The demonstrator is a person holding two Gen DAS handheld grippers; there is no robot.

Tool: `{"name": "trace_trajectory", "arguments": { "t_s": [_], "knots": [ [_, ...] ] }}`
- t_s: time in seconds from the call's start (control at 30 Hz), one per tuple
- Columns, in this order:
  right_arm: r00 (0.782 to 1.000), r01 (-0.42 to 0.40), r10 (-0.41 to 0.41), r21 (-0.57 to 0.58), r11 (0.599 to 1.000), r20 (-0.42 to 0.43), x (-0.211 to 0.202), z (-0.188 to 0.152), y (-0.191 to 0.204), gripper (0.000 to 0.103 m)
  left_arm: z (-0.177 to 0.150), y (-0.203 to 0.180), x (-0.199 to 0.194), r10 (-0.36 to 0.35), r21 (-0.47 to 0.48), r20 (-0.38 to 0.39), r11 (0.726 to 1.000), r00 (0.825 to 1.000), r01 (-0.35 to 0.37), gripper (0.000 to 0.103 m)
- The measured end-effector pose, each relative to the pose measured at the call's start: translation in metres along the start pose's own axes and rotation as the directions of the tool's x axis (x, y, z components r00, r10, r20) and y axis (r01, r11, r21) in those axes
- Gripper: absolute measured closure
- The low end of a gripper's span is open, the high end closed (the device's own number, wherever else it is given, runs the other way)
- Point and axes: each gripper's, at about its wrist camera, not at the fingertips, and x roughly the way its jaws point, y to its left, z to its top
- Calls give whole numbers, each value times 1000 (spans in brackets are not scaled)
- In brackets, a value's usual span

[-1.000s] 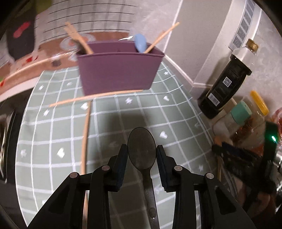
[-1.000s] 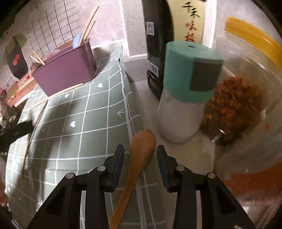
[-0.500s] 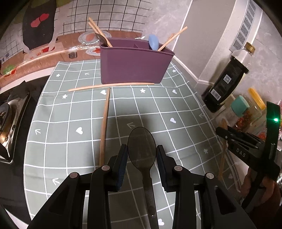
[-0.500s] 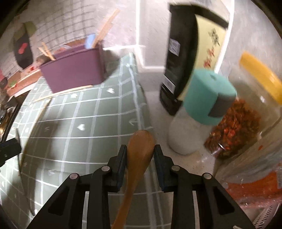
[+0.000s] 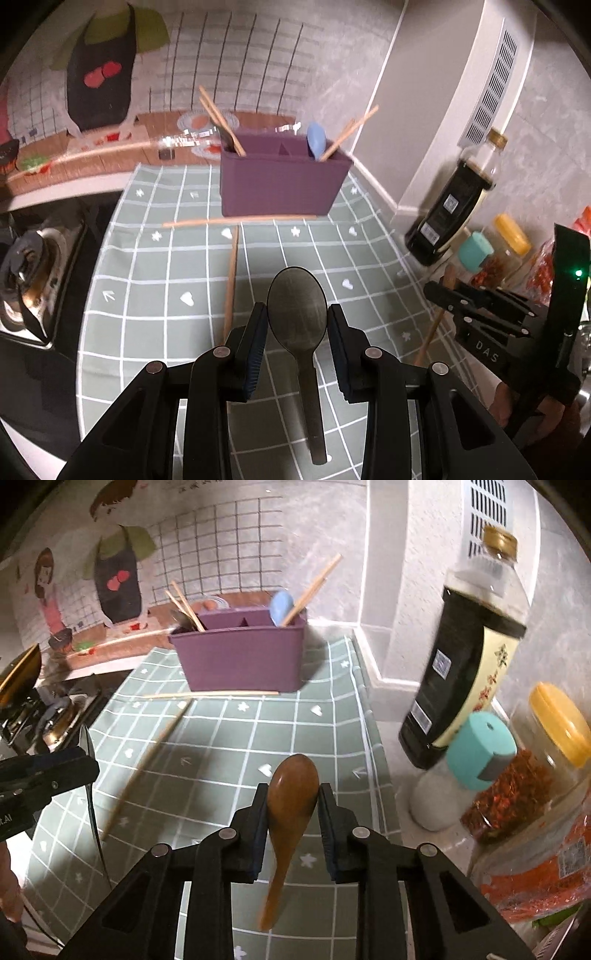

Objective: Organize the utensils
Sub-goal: 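Lift both spoons toward the purple caddy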

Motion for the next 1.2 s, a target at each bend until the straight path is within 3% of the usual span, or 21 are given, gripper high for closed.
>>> {"name": "trace_trajectory", "arguments": {
  "t_s": [0.17,0.5,0.67,0.77,0.97,1.07,1.2],
  "knots": [
    [999,-30,31,-24,999,36,-7,17,8,96,14,9,-19,16,-14,71,1000,997,-15,69],
    [994,-87,88,-21,996,64,-16,36,4,96,23,25,-33,25,-66,104,998,994,-18,69],
    [989,-67,73,-48,997,126,-33,65,4,96,60,16,-56,17,-20,190,1000,982,-13,69],
    [971,-55,68,-61,997,230,-59,105,5,96,101,6,-81,10,16,294,1000,956,-15,69],
    [895,-23,50,-66,998,443,-105,196,8,96,186,-7,-106,-8,58,471,998,882,-22,69],
    [863,-42,62,-50,998,502,-108,230,6,96,214,-9,-98,2,62,510,997,860,-39,69],
    [837,-18,43,-51,999,545,-91,257,7,96,235,-3,-67,11,54,520,998,854,-45,69]
  ]
}}
